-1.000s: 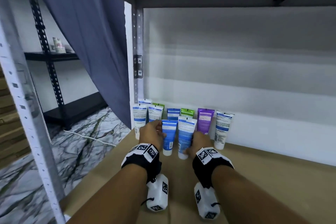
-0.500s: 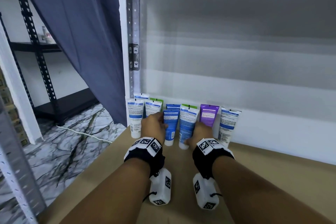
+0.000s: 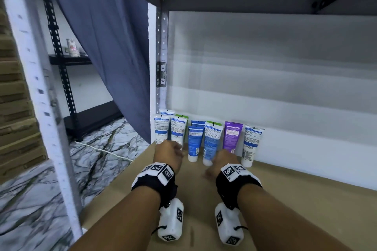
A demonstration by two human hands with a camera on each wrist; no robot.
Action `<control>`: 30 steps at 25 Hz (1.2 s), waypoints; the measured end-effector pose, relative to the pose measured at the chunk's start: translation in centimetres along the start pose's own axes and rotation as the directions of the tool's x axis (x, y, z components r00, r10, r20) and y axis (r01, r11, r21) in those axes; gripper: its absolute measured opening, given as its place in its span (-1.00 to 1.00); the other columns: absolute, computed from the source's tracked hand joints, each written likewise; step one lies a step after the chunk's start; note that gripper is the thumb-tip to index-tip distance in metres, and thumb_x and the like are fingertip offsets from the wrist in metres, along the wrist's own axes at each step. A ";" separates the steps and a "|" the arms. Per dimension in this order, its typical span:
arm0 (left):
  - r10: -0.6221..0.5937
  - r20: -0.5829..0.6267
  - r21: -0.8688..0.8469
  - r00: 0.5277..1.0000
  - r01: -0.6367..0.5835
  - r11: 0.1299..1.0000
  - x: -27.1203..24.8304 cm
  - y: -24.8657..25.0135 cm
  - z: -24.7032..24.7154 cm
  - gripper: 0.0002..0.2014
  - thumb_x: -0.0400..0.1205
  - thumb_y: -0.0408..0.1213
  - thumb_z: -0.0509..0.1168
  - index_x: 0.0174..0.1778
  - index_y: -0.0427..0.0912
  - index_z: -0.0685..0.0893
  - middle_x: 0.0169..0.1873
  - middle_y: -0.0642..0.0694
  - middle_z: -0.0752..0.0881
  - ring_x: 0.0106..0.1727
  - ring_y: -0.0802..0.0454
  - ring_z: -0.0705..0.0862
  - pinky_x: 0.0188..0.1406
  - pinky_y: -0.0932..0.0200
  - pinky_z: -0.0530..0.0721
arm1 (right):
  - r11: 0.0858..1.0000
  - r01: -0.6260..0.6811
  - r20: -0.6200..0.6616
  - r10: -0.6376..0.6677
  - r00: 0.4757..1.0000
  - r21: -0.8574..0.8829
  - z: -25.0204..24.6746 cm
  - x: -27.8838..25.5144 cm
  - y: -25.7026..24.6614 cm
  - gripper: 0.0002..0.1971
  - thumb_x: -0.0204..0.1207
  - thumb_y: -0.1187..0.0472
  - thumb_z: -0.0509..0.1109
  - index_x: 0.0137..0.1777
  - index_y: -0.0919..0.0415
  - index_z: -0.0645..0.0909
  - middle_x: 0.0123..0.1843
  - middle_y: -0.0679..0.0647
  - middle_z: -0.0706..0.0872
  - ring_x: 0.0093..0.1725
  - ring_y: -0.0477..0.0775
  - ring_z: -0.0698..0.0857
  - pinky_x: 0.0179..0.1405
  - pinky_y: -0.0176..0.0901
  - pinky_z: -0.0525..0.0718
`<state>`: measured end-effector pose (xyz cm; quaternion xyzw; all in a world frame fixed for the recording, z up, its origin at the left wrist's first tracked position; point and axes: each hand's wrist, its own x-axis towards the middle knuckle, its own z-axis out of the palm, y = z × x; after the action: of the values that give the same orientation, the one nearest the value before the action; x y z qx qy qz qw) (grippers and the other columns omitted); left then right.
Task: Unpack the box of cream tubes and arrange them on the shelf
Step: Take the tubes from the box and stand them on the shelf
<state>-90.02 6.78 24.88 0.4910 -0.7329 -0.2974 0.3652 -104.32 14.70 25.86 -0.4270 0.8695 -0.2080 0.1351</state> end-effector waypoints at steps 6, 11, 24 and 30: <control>-0.047 -0.004 0.044 0.999 0.047 0.998 -8.4 -2.8 -6.3 -0.89 0.50 -0.40 0.38 -0.14 -0.15 0.76 -0.37 -0.01 0.77 -0.31 0.04 0.72 -0.16 0.19 0.75 | 0.994 0.076 0.085 -0.083 0.993 0.081 2.0 -9.4 -3.2 -0.53 0.28 0.14 0.63 0.18 0.21 0.64 0.19 0.12 0.68 0.15 0.08 0.71 0.07 -0.25 0.67; -0.114 -0.060 0.031 0.992 0.116 0.993 -16.5 -7.7 -11.7 -0.93 0.48 -0.41 0.43 -0.24 -0.15 0.74 -0.41 -0.08 0.75 -0.42 -0.03 0.68 -0.24 0.09 0.79 | 0.963 0.192 0.134 -0.220 0.966 0.191 5.8 -18.0 -6.1 -0.79 0.25 0.24 0.61 -0.37 0.10 0.59 -0.07 0.08 0.75 -0.19 0.04 0.71 -0.15 -0.28 0.67; -0.644 0.074 0.531 0.761 0.517 0.672 -32.8 -31.4 -12.3 -0.68 0.52 -0.14 0.41 0.14 -0.22 0.71 0.14 -0.24 0.74 0.21 -0.21 0.70 0.13 0.07 0.65 | 0.965 0.256 0.498 -0.252 0.830 0.063 30.0 -26.5 -4.7 -0.84 0.42 0.28 0.46 -0.33 0.10 0.57 -0.01 0.15 0.76 0.01 0.13 0.72 -0.19 -0.33 0.50; -0.796 0.030 0.566 0.604 0.646 0.512 -35.8 -38.5 -8.0 -0.60 0.52 -0.13 0.31 0.26 -0.21 0.64 0.33 -0.22 0.62 0.37 -0.11 0.60 0.35 0.16 0.53 | 0.959 0.255 0.652 -0.116 0.749 -0.122 39.9 -25.1 -2.5 -0.59 0.63 0.22 0.31 0.46 0.30 0.50 0.47 0.22 0.55 0.44 0.16 0.54 0.29 -0.20 0.52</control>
<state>-55.04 26.52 -9.95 0.7807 -0.5518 -0.2897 -0.0452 -71.11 23.55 -6.55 -0.5683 0.7410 0.0269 0.3566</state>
